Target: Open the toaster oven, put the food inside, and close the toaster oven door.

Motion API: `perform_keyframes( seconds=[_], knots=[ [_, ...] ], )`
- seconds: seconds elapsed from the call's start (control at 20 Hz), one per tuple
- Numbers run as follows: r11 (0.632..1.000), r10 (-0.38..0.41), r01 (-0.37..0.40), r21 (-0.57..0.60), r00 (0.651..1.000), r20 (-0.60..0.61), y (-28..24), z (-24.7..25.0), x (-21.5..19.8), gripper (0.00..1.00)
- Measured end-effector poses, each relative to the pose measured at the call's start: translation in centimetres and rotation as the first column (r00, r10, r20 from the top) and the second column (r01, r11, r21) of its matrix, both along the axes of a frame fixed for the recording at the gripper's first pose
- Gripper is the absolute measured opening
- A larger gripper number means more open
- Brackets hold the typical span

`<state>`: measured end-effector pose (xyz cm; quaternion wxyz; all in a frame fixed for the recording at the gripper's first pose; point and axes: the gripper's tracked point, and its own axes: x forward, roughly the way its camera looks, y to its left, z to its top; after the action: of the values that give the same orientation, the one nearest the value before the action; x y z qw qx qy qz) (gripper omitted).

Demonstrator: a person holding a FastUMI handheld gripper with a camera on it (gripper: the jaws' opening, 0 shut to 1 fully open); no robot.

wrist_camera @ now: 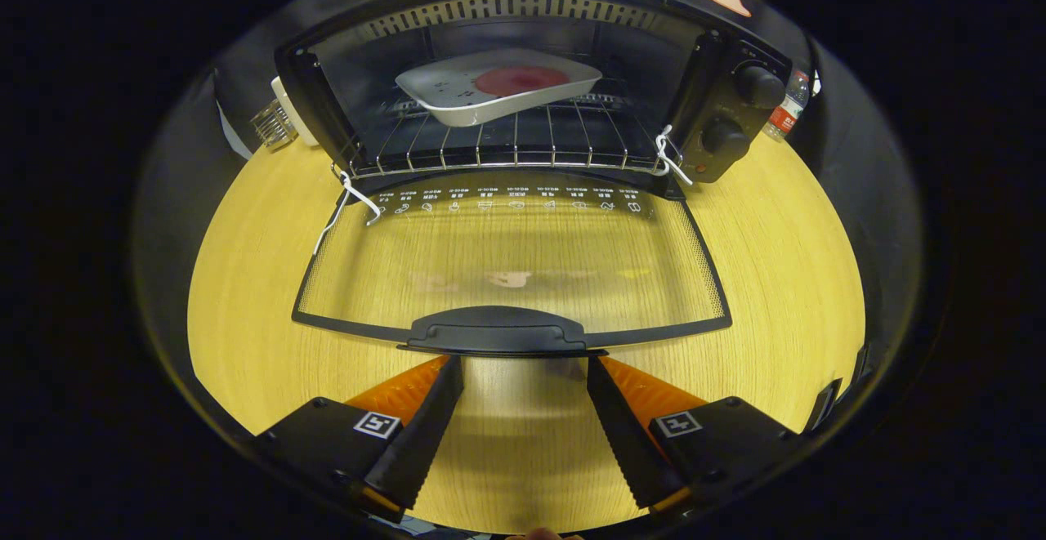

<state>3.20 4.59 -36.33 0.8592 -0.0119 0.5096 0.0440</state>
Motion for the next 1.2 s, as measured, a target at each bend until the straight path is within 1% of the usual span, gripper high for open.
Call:
perform_keyframes(
  seconds=[0.15, 0.35, 0.6, 0.8, 0.95, 1.05, 1.1, 1.2],
  knots=[
    [1.0, 0.012, -0.012, 0.007, 1.0, 0.011, -0.1, 1.0, -0.3, 0.97],
    [0.999, 0.023, -0.024, 0.046, 0.999, 0.028, -0.1, 2.6, -0.7, 0.97],
    [0.997, 0.021, -0.028, 0.065, 0.994, 0.106, -0.1, 5.9, -0.7, 0.97],
    [0.994, 0.005, -0.027, 0.107, 0.98, 0.2, 0.1, 9.4, 0.6, 0.98],
    [0.993, 0.009, -0.043, 0.108, 0.953, 0.304, -0.3, 12.9, 2.2, 0.98],
    [0.994, 0.013, -0.053, 0.094, 0.922, 0.388, -0.9, 16.3, 3.9, 0.99],
    [0.995, 0.016, -0.056, 0.078, 0.9, 0.435, -1.5, 18.0, 4.5, 0.99],
    [0.997, 0.018, -0.055, 0.052, 0.839, 0.545, -3.0, 22.4, 5.5, 0.99]
  ],
)
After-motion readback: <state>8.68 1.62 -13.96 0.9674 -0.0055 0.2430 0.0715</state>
